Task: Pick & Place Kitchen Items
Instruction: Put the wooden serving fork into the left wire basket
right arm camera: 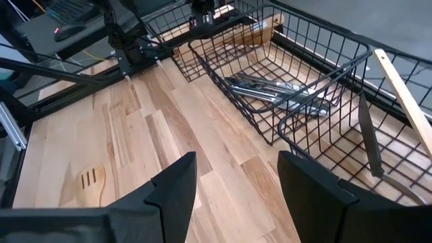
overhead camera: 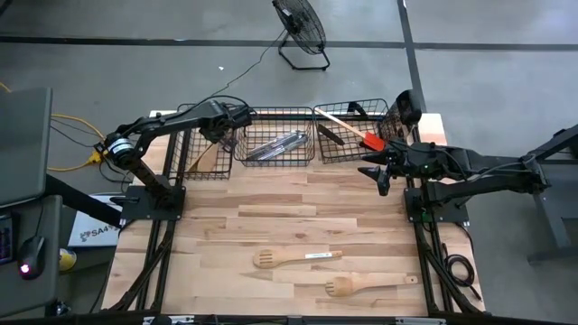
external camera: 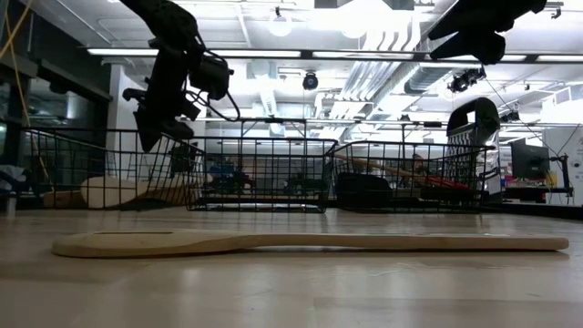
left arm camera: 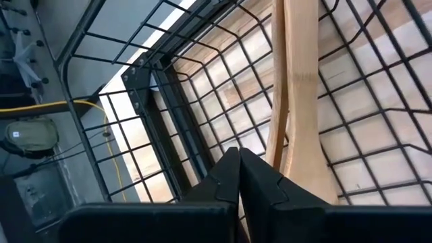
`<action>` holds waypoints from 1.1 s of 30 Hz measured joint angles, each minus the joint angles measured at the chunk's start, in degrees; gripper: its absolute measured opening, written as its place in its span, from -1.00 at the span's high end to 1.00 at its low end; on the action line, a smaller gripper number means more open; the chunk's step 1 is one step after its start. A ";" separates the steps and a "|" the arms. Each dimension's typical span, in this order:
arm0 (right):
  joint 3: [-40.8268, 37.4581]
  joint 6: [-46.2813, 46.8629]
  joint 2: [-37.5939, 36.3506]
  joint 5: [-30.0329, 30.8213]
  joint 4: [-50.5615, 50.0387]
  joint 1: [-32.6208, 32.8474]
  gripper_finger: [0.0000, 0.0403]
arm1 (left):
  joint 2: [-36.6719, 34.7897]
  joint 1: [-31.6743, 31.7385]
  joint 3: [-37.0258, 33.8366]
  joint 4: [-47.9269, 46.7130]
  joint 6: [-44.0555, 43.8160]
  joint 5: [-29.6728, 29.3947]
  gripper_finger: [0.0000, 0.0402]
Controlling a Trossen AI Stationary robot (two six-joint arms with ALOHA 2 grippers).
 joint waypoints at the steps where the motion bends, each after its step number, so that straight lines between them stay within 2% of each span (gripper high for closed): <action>1: -0.01 0.21 -0.01 0.02 -0.35 0.00 0.01 | -0.02 0.00 0.00 -0.22 0.06 -0.01 0.98; 8: 0.00 0.82 0.01 0.07 -1.92 0.00 0.01 | -1.31 -0.02 0.25 -0.60 1.97 -0.88 0.97; 15: 0.00 1.75 0.01 0.09 -1.84 0.00 0.01 | -8.34 -0.06 0.33 -0.32 2.58 -0.91 0.97; 25: 0.00 2.35 0.01 0.07 -1.82 0.00 0.01 | -18.44 -2.84 0.35 0.93 4.71 5.29 0.96; 33: -0.01 3.37 0.01 -0.07 -1.84 0.00 0.01 | -20.94 -9.10 0.35 7.64 10.22 9.72 0.88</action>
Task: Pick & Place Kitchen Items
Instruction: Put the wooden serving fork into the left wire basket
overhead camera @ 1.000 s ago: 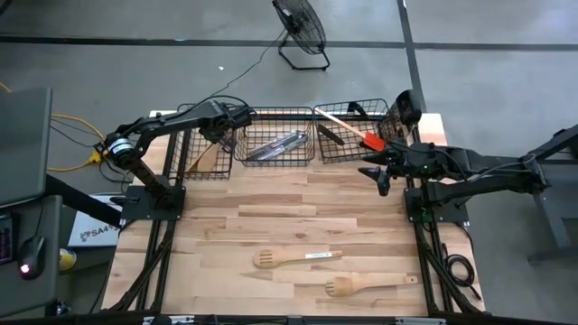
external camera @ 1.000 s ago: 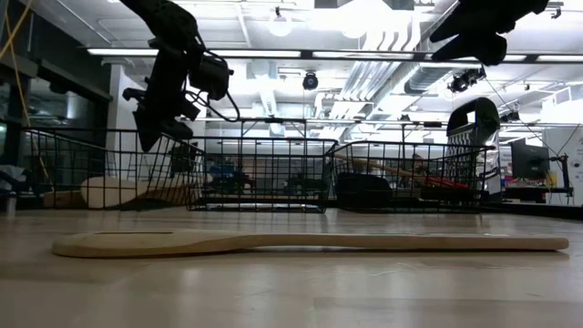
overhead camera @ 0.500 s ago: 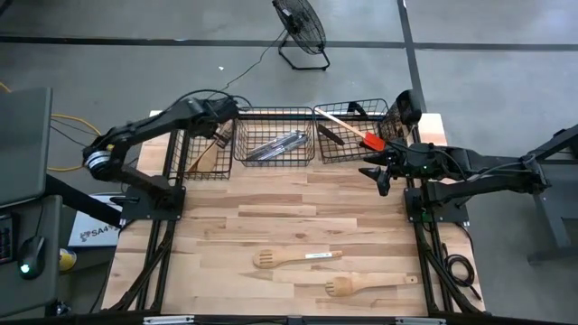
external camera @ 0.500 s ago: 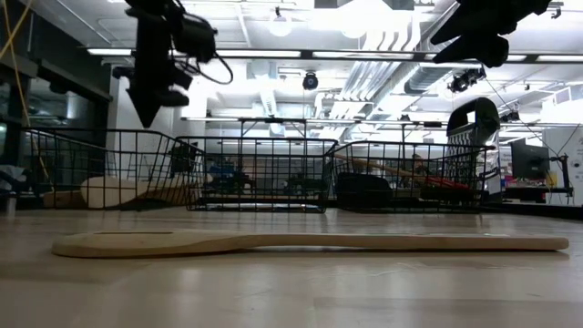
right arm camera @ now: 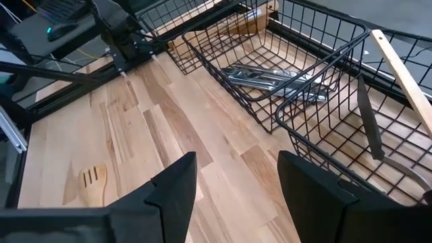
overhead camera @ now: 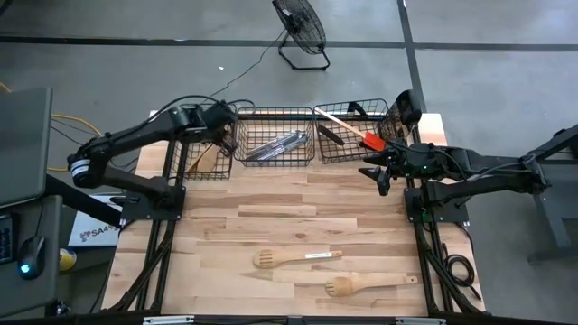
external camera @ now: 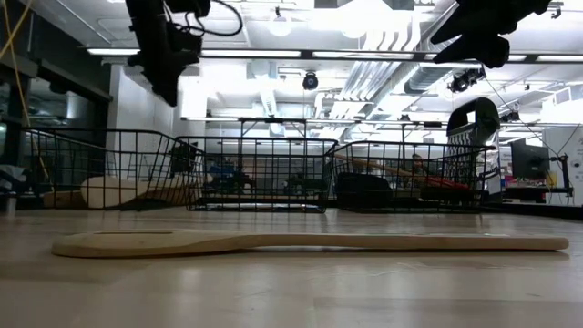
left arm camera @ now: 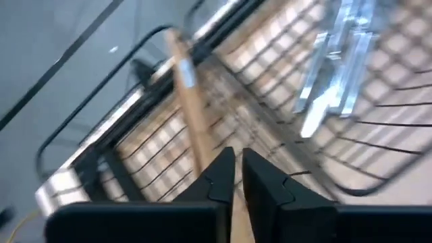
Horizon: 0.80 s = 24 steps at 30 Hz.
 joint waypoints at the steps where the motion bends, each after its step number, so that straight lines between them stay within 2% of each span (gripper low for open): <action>1: 0.01 0.02 -0.02 -0.12 0.00 0.00 0.01 | 0.00 -0.77 0.00 0.71 0.38 0.89 0.85; 4: 0.01 0.04 0.00 -1.37 0.00 0.02 0.01 | 0.02 -2.96 0.00 3.47 1.20 5.38 0.69; 11: 0.01 0.07 0.00 -2.85 -0.02 0.02 0.01 | 0.02 -10.08 0.00 11.62 5.05 20.65 0.35; 18: 0.01 0.45 -0.01 -5.52 -0.02 0.02 0.01 | 0.93 -17.02 0.02 17.59 5.15 21.85 0.31; 24: 0.01 -0.62 -0.02 -13.76 -0.64 0.02 0.01 | 0.79 -20.13 0.07 18.24 5.53 21.90 0.31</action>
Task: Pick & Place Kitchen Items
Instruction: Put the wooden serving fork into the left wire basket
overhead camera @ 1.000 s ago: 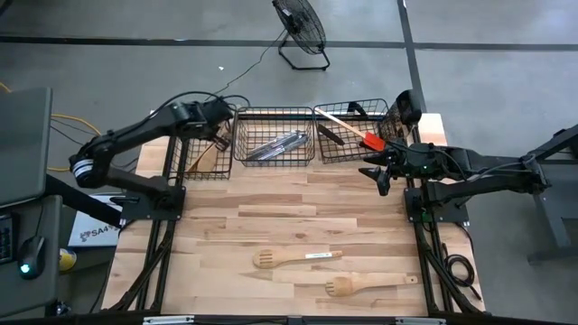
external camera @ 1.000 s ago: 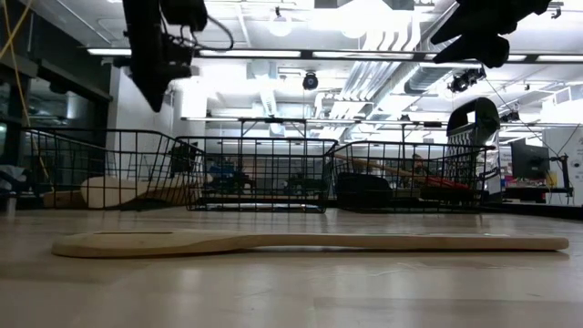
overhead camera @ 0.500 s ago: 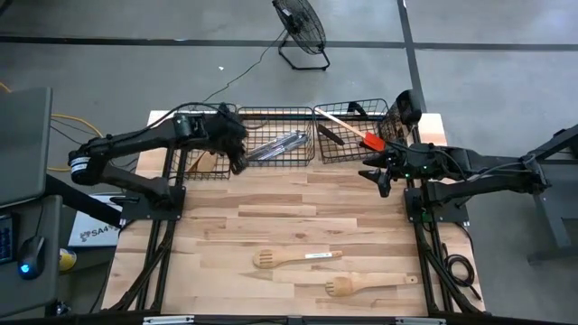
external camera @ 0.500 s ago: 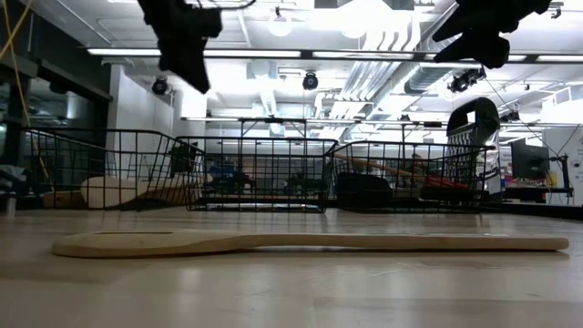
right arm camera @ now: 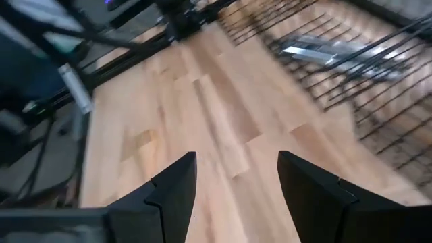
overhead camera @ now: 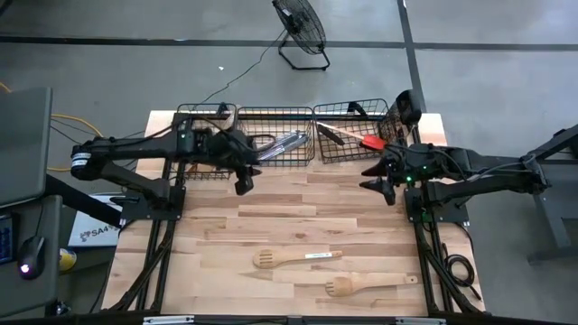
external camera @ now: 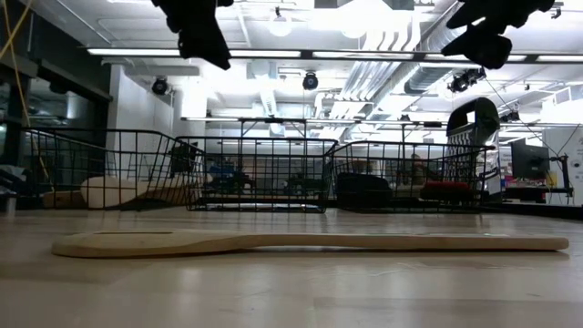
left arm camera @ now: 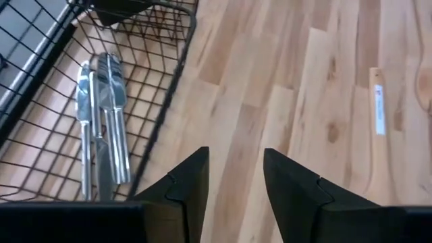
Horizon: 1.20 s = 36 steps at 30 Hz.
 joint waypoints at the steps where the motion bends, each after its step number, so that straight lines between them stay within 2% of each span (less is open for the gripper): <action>1: 0.00 0.02 0.00 -1.43 -0.43 0.00 0.01 | 0.00 -0.41 0.00 0.00 -0.76 -0.03 0.31; 6: -0.01 0.43 0.01 -7.03 -3.02 0.23 0.01 | 0.00 -1.38 0.00 -0.89 -2.21 -0.09 0.31; 12: 0.00 2.37 0.02 -7.07 -3.66 4.62 0.01 | -0.73 -1.21 -0.04 -1.80 -1.99 -0.32 0.31; 16: 0.00 4.59 0.34 -5.82 -3.76 9.17 0.01 | -2.30 -1.21 -0.11 -2.90 -1.94 -2.50 0.31; 22: 0.00 10.57 2.41 -3.57 -5.45 17.29 0.01 | -4.54 -1.23 -0.02 -3.48 -2.35 -2.73 0.31; 36: 0.00 24.67 13.73 -3.77 -6.22 34.53 0.01 | -6.01 -1.23 -0.31 -5.41 -2.84 -2.73 0.31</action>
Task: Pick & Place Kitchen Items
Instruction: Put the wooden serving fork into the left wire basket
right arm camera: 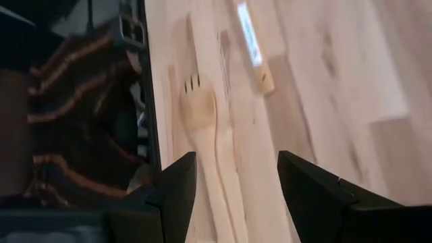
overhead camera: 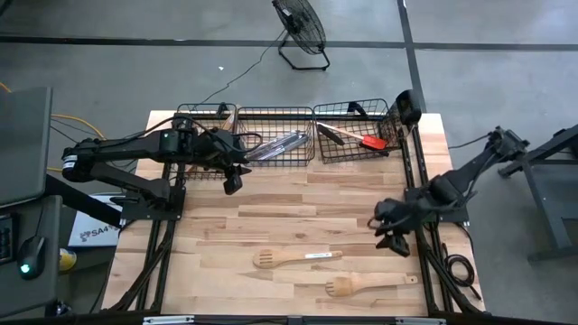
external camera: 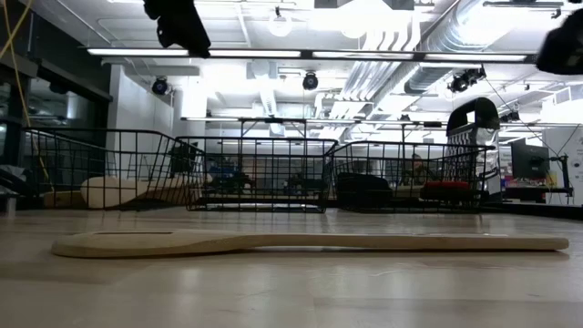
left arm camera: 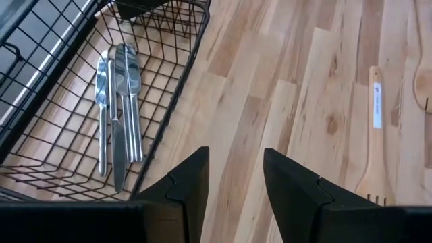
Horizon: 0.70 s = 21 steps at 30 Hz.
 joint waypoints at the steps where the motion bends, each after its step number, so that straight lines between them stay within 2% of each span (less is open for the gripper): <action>1: 0.00 1.02 0.83 -0.02 0.02 1.01 0.01 | 0.00 0.00 0.00 -0.01 0.00 0.00 0.31; 12: 0.00 11.24 10.28 0.09 0.03 11.15 0.06 | 0.00 0.00 0.00 -0.01 0.15 0.11 0.31; 21: 0.00 13.70 15.66 -0.28 0.64 13.87 0.14 | 0.02 0.00 0.00 -0.01 0.16 0.22 0.31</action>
